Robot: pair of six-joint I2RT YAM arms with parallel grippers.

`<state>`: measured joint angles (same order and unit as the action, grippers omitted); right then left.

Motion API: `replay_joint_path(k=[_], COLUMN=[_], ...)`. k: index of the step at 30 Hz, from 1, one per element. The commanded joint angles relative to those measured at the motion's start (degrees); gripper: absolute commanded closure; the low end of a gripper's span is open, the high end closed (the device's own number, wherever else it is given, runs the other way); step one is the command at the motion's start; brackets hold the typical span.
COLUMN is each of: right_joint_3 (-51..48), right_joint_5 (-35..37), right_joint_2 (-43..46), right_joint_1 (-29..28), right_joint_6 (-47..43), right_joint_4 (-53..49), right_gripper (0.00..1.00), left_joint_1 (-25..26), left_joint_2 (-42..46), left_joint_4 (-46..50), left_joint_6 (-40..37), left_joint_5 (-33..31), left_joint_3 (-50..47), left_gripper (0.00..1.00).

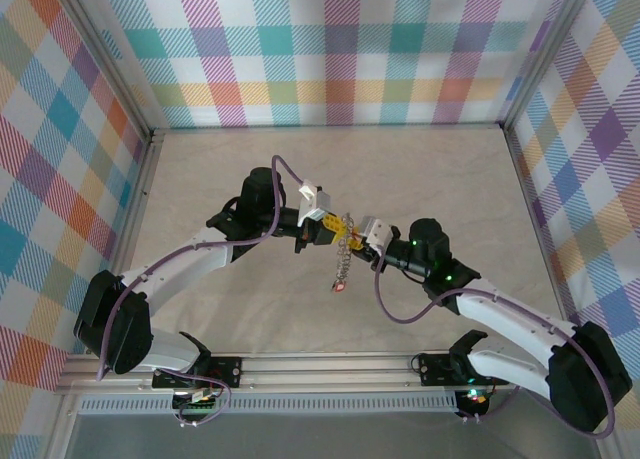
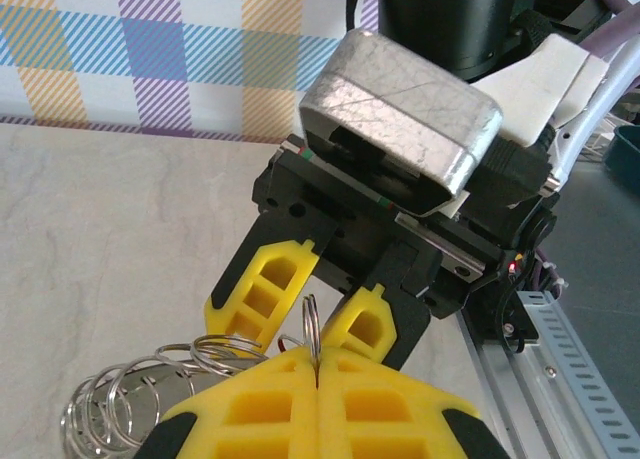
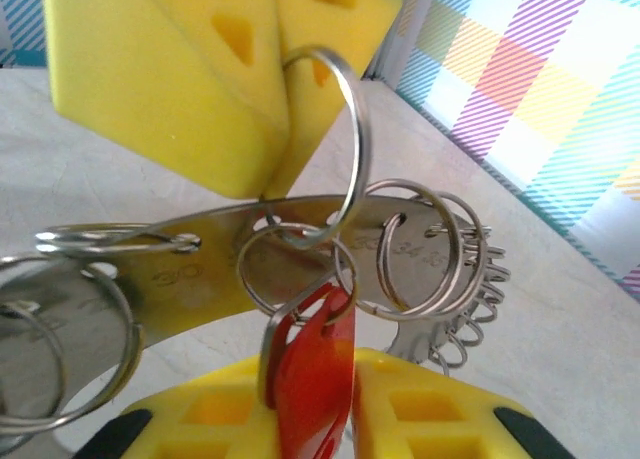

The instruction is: Put the keys on the keyring

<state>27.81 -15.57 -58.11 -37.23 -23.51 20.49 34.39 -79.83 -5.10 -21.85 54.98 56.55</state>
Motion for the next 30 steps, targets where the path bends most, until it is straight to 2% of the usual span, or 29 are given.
replay_joint_path(k=[1,4,13,20,30], right_joint_3=[-0.65,-0.82,-1.23,3.88,15.53], right_joint_5=[0.63,0.73,-0.31,-1.45,-0.16], right_joint_2=[1.49,1.43,4.44,5.9,1.05], right_joint_1=[-0.47,-0.52,-0.56,-0.52,-0.38], right_joint_6=[-0.05,0.02,-0.97,-4.51,-12.54], right_joint_4=[2.82,2.66,-1.8,-12.92,-29.28], right_gripper=[0.84,0.9,0.94,0.98,1.0], left_joint_1=[-0.31,-0.3,-0.72,-0.73,-0.73], left_joint_2=[-0.1,-0.09,0.12,-0.04,-0.02], left_joint_4=[-3.0,-2.98,-1.51,3.04,7.77], left_joint_6=[0.3,0.17,-0.93,-4.69,-8.5], left_joint_5=[0.75,0.41,-0.6,-0.22,0.07], left_joint_3=[1.46,1.34,1.37,1.62,2.07], left_gripper=[1.0,1.0,1.0,1.0,1.0])
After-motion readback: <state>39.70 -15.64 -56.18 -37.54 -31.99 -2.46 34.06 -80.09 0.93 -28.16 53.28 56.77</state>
